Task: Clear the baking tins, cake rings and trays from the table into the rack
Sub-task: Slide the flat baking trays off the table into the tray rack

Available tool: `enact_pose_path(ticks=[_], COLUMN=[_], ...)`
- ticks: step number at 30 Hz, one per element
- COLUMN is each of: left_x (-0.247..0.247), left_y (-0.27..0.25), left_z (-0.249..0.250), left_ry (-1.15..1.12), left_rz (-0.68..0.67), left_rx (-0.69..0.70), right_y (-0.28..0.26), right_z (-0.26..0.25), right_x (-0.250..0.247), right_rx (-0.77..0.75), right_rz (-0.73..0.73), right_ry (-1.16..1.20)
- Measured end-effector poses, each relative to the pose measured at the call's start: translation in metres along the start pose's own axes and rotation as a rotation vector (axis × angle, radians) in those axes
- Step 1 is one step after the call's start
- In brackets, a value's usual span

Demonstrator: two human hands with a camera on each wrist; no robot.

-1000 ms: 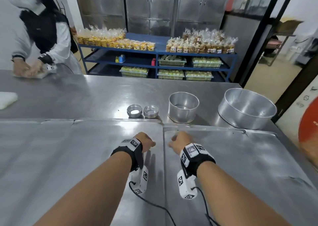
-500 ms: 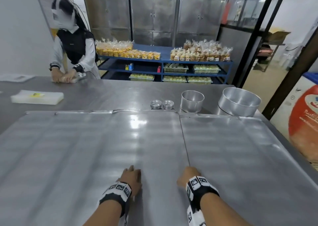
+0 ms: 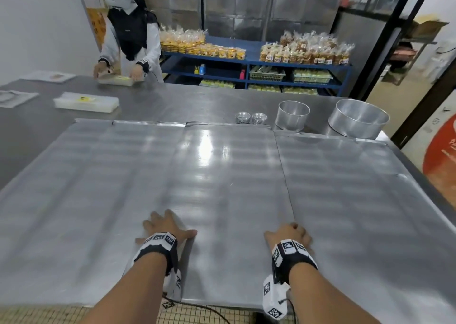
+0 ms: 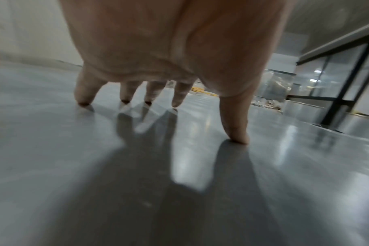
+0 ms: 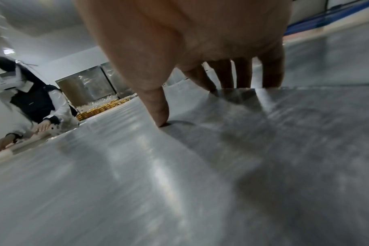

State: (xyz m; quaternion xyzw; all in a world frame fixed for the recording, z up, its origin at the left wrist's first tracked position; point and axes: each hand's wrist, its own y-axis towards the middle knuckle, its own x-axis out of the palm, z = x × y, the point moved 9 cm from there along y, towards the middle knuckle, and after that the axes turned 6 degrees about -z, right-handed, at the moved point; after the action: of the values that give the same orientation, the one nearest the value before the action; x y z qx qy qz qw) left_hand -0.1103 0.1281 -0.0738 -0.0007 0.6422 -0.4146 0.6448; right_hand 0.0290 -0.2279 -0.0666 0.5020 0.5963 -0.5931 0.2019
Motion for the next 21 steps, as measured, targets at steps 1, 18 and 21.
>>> enact_pose_path(ticks=[1, 18, 21], left_x=[-0.001, 0.007, 0.013], left_y=[0.000, -0.042, -0.066], left_z=[-0.011, -0.057, -0.044], left_ry=[-0.047, -0.536, -0.537], left_rz=[0.001, 0.103, 0.122], left_rx=[-0.060, -0.352, -0.363], right_y=[-0.002, 0.069, 0.067], right_z=[0.005, 0.072, 0.092], right_x=[0.000, 0.023, 0.007], right_rx=[0.043, 0.174, 0.196], right_rz=[-0.002, -0.201, -0.186], right_ry=[0.016, 0.473, 0.489])
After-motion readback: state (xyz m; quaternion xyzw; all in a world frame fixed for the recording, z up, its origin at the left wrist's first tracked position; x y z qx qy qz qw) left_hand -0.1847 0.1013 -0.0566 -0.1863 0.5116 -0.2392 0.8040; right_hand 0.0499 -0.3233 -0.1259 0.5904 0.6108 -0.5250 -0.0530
